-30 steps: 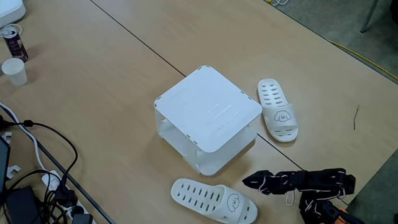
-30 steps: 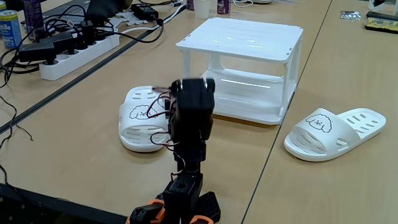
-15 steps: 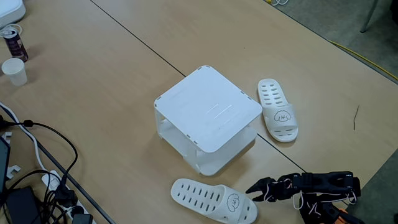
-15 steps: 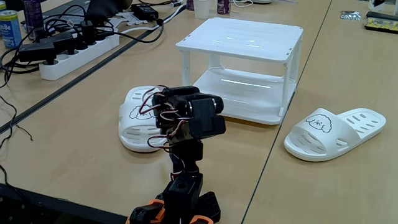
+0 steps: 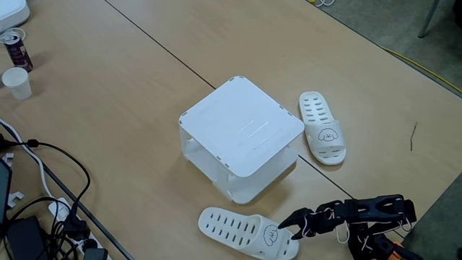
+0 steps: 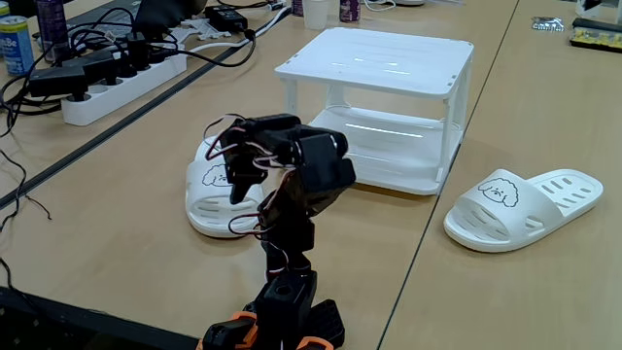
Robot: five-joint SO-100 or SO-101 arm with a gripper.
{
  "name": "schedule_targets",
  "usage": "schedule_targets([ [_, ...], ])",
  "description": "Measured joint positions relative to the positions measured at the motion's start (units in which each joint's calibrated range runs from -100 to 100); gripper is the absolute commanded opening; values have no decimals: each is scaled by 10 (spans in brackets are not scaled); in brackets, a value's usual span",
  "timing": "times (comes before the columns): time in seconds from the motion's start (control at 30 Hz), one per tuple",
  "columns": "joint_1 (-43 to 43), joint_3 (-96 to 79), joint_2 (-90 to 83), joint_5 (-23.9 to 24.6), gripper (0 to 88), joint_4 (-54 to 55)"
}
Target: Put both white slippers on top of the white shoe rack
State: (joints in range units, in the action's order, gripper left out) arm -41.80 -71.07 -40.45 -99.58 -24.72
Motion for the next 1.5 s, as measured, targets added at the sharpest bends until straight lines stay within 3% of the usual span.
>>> schedule_targets([
  [0.33, 0, -15, 27, 0, 279, 113],
  [0.73, -16, -152, 33, 0, 279, 298],
  [1.13, -16, -177, 196, 0, 279, 549],
  [1.5, -16, -126, 266, 0, 278, 591],
])
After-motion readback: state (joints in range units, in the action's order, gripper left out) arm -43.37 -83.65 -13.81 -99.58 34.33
